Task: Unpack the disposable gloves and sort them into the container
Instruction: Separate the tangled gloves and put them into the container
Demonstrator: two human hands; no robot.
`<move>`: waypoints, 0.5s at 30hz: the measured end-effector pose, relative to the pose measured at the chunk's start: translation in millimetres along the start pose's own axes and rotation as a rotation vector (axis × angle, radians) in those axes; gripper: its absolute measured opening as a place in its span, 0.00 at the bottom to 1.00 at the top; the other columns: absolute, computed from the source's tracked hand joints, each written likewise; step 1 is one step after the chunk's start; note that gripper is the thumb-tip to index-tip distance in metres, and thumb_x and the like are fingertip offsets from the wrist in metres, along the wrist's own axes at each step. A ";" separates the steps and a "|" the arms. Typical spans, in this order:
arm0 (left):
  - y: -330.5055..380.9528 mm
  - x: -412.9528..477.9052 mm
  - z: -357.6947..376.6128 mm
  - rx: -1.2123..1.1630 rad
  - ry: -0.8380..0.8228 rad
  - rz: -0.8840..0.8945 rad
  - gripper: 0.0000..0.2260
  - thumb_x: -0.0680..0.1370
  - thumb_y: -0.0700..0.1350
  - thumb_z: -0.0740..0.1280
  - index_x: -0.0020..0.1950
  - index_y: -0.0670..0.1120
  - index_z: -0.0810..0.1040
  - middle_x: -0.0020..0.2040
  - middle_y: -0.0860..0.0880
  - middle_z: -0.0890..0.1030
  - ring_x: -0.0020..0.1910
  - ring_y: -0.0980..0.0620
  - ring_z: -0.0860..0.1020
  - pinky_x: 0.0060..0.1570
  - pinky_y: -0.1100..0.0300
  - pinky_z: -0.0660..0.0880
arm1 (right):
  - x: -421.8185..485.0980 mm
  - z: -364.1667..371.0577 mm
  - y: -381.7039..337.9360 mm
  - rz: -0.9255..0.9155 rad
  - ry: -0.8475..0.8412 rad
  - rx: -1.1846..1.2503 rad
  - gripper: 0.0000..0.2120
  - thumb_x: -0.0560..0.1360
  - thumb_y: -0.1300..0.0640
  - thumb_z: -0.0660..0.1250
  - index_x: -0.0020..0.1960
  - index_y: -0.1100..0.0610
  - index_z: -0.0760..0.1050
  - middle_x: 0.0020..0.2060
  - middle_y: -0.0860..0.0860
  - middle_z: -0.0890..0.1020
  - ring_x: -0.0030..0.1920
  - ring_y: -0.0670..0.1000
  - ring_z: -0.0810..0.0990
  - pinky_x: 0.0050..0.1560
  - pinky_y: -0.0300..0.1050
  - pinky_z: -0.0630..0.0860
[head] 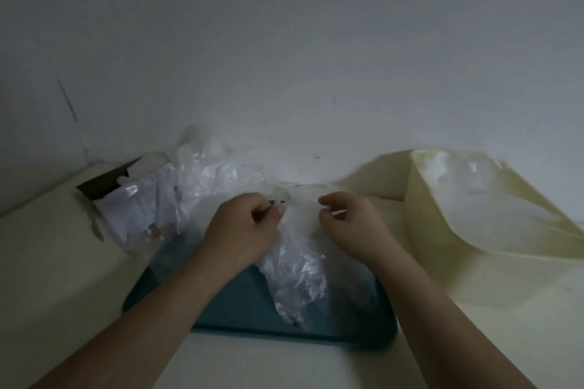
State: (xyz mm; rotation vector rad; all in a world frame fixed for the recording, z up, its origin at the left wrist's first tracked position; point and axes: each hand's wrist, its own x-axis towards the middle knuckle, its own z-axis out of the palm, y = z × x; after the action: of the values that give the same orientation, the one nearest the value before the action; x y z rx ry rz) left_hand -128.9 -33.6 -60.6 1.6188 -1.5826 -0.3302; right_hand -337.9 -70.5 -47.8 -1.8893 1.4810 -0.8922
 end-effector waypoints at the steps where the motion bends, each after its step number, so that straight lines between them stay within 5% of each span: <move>1: -0.6 8.4 -0.2 0.042 0.031 0.037 0.10 0.80 0.53 0.71 0.40 0.52 0.78 0.44 0.56 0.79 0.39 0.57 0.79 0.42 0.61 0.77 | 4.8 3.1 0.1 0.010 0.032 -0.006 0.12 0.79 0.55 0.68 0.61 0.54 0.83 0.52 0.50 0.85 0.44 0.45 0.83 0.43 0.40 0.80; 4: 0.9 33.9 4.6 0.166 -0.060 0.144 0.04 0.80 0.48 0.71 0.54 0.54 0.80 0.68 0.58 0.72 0.55 0.59 0.78 0.55 0.61 0.77 | 12.8 6.2 1.1 0.019 0.068 -0.017 0.12 0.79 0.53 0.68 0.42 0.59 0.84 0.33 0.52 0.84 0.32 0.50 0.82 0.37 0.49 0.79; 7: 1.7 61.2 13.4 0.232 -0.254 0.145 0.21 0.80 0.41 0.68 0.73 0.54 0.75 0.81 0.56 0.62 0.69 0.50 0.75 0.67 0.50 0.76 | 16.4 9.4 2.5 0.040 0.060 -0.003 0.19 0.78 0.54 0.67 0.34 0.65 0.76 0.25 0.54 0.72 0.26 0.50 0.68 0.31 0.45 0.65; 9: 2.6 73.4 16.8 0.204 -0.352 0.104 0.26 0.81 0.39 0.67 0.78 0.54 0.70 0.80 0.53 0.66 0.69 0.49 0.76 0.69 0.50 0.74 | 19.3 7.8 5.5 0.039 0.044 0.025 0.18 0.76 0.53 0.67 0.35 0.67 0.75 0.27 0.62 0.72 0.28 0.49 0.67 0.32 0.44 0.64; 11: -1.3 81.9 20.4 0.211 -0.376 0.090 0.21 0.81 0.38 0.66 0.73 0.51 0.76 0.73 0.49 0.76 0.65 0.47 0.79 0.68 0.50 0.76 | 21.1 1.5 8.5 0.031 0.070 0.075 0.18 0.72 0.52 0.67 0.37 0.69 0.77 0.33 0.69 0.76 0.30 0.50 0.69 0.34 0.46 0.67; 15: -1.1 79.0 14.8 0.127 -0.187 0.134 0.12 0.81 0.36 0.67 0.59 0.46 0.85 0.56 0.48 0.85 0.55 0.50 0.83 0.59 0.56 0.80 | 21.2 -15.9 10.1 0.014 0.197 0.167 0.21 0.71 0.51 0.66 0.41 0.72 0.76 0.38 0.72 0.77 0.32 0.53 0.71 0.36 0.48 0.69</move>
State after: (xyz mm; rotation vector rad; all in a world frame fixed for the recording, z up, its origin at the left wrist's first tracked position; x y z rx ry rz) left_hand -124.8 -111.9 -42.8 1.6050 -1.8767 -0.3226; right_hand -352.9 -93.9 -42.6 -1.7081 1.4790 -1.1866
